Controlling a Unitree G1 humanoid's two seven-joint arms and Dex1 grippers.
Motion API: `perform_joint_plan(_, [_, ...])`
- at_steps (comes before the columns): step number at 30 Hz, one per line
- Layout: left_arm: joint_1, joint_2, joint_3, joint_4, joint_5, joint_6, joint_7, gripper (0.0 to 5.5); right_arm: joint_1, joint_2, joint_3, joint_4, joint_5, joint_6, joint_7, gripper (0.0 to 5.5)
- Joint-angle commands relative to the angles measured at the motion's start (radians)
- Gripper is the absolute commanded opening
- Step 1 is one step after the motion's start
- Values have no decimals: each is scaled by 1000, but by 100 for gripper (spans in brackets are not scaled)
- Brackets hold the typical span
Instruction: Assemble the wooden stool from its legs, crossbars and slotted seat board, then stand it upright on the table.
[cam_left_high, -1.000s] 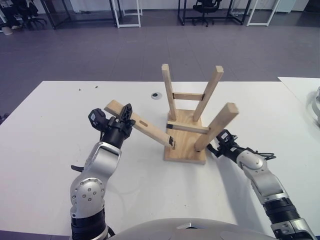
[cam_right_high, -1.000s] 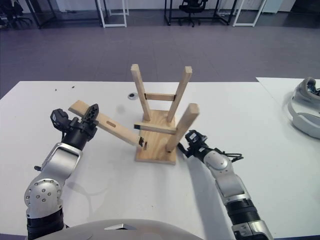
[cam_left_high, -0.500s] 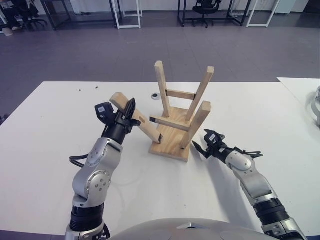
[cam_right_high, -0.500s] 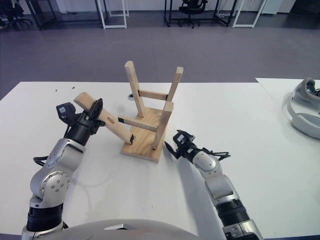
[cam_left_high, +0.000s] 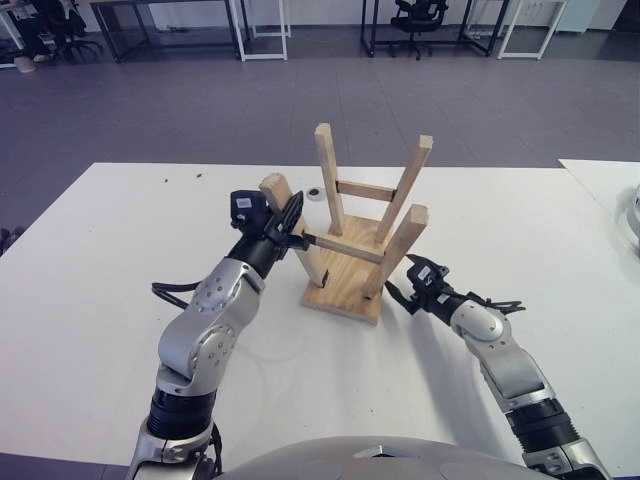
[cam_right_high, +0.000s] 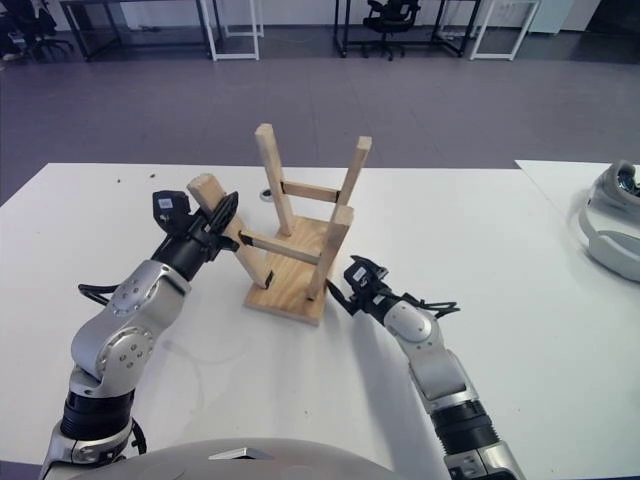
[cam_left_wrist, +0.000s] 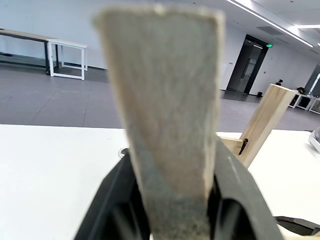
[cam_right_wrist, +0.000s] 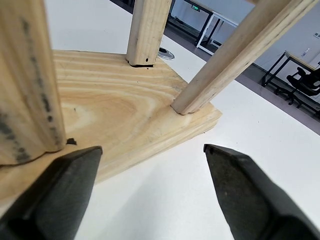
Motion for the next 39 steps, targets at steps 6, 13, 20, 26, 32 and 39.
perform_joint_plan(6, [72,86,-126,65,105,176,-45,144,-14,36,13,4,-17,14,-15,382])
perform_joint_plan(13, [41,116,-102,-36,54,295,-126,257,-31,43,-1,13,-15,25,-19,382])
perform_joint_plan(20, [-44,-121,153,-101,-225,235,-78,356,-47,46,-114,-13,59,44,-34,382])
perform_joint_plan(26, [41,-83,228,-232,-503,360,-24,442,-122,-27,-281,28,117,61,-36,382])
perform_joint_plan(32, [6,97,305,-320,-765,362,19,442,-201,-43,-429,-82,314,147,0,382])
perform_joint_plan(39, [-416,357,417,-172,-894,238,-78,442,-478,-69,-634,-422,1140,475,-90,382])
